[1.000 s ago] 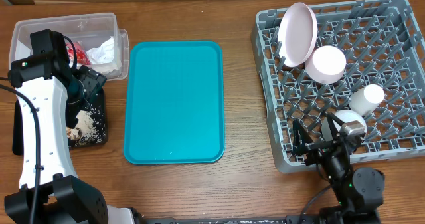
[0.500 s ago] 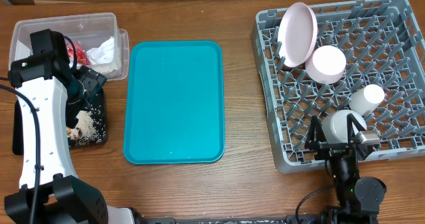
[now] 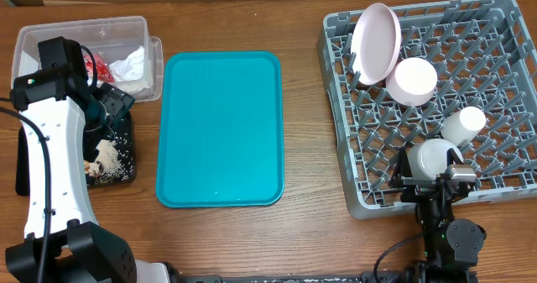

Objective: Sort waste into correct bins and load items into the dishwasher

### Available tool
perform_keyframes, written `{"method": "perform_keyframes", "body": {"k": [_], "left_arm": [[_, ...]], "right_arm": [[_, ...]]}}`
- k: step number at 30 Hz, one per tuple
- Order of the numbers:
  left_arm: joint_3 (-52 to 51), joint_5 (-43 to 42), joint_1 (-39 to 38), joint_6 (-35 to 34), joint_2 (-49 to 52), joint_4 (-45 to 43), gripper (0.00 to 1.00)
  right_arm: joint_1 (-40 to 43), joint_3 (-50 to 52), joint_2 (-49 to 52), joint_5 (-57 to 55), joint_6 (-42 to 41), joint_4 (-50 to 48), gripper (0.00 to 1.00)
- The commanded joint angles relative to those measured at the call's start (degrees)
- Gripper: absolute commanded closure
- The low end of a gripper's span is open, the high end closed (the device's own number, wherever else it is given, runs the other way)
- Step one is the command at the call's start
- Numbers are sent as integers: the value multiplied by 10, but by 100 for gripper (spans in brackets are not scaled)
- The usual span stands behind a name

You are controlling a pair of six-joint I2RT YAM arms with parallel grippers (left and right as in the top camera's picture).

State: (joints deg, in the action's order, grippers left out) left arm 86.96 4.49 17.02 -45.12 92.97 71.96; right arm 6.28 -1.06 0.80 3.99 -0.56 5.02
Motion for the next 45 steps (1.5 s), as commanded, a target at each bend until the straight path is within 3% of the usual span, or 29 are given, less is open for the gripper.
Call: {"method": "perform_keyframes", "body": {"k": [1,31,34,39,42,45], "left_arm": [[-2,0,2,-12,-7,0,0],[-2,0,2,-11,-7,-1,0],[-2,24,2,65,-7,34,0],[-22,17,-7,66,-21,76,0],[-75,9,-27,86,-59,29,0],[-175,-39,-63,177,-132,-92,0]], "right_arm": [[2,6,-6,-9,14,-4,0],[2,6,-6,-9,14,-4,0],[2,6,-6,-9,14,-4,0],[2,6,-6,-9,14,-4,0],[2,6,-6,-9,14,-4,0],[2,6,-6,-9,14,-4,0]]}}
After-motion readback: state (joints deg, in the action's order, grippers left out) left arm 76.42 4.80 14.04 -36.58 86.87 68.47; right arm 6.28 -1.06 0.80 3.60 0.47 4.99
